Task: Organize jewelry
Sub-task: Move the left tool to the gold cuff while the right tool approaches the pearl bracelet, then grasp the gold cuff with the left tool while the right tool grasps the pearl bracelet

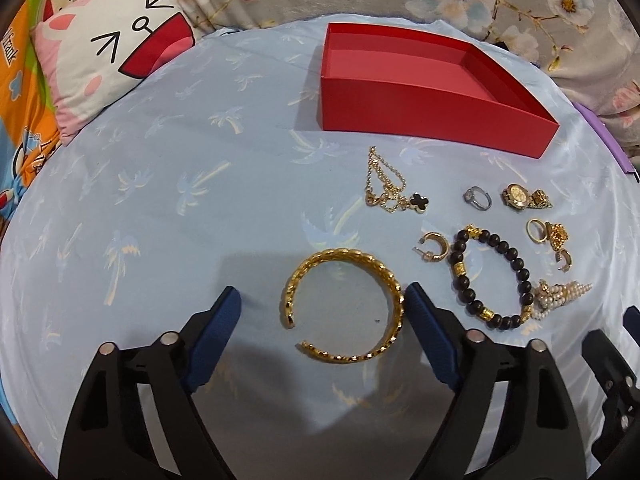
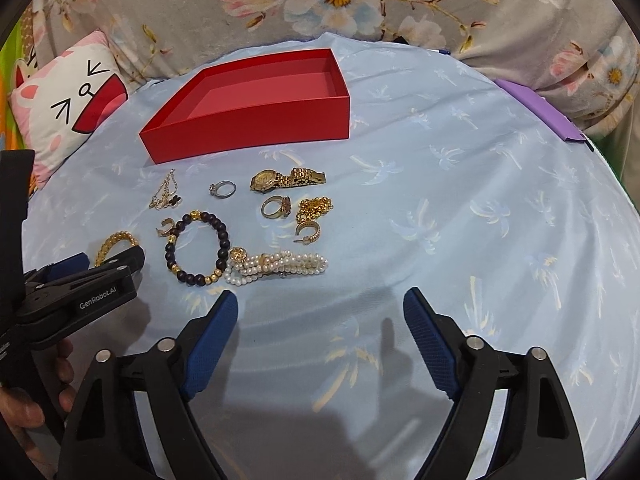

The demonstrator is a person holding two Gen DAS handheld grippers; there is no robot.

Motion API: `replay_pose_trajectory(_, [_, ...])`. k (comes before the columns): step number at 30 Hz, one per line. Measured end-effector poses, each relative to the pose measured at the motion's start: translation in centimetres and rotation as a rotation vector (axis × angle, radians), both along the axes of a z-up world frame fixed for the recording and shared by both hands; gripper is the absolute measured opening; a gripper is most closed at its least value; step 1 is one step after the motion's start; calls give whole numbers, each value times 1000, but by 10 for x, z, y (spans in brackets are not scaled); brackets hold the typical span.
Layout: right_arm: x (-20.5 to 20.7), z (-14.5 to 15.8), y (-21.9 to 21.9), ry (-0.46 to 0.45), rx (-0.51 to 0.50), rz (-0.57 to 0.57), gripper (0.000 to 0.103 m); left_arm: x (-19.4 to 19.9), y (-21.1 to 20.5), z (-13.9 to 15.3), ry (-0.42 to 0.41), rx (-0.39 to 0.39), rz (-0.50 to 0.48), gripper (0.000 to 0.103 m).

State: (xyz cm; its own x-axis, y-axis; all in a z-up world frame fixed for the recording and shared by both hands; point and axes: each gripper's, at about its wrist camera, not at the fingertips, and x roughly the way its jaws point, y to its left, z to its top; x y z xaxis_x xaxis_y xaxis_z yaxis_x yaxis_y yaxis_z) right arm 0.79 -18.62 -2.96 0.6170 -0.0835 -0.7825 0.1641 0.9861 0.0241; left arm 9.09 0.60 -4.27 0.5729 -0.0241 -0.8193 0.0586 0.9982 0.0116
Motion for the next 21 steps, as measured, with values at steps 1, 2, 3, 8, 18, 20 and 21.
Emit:
replay_pose_trajectory(1, [2,-1,0,2,2,3,75,0,-1,1,-3,0,-5,74])
replay_pose_trajectory(2, [5,-2,0,5,3,6,71,0,-2,1,-6,-2,-9,69])
replay_pose_trajectory(3, [6,-3,-1,6,3,9,70,0,-3,2,-6,-3,-14,67])
replay_pose_trajectory(8, [15,-6,-2,10,10,19,60,0,-1,5,-4,-33,-33,55])
replay_pose_trajectory(18, [18,-3,0,7,11,40,60,-7,9,10,14,-97,-47,55])
replay_pose_trajectory(20, [21,-3,0,9,12,51,60,-10,10,13,2,-89,-43,55])
replay_pose_trajectory(21, [23,-4,0,8,9,59,60,-11,11,15,-4,-84,-39,55])
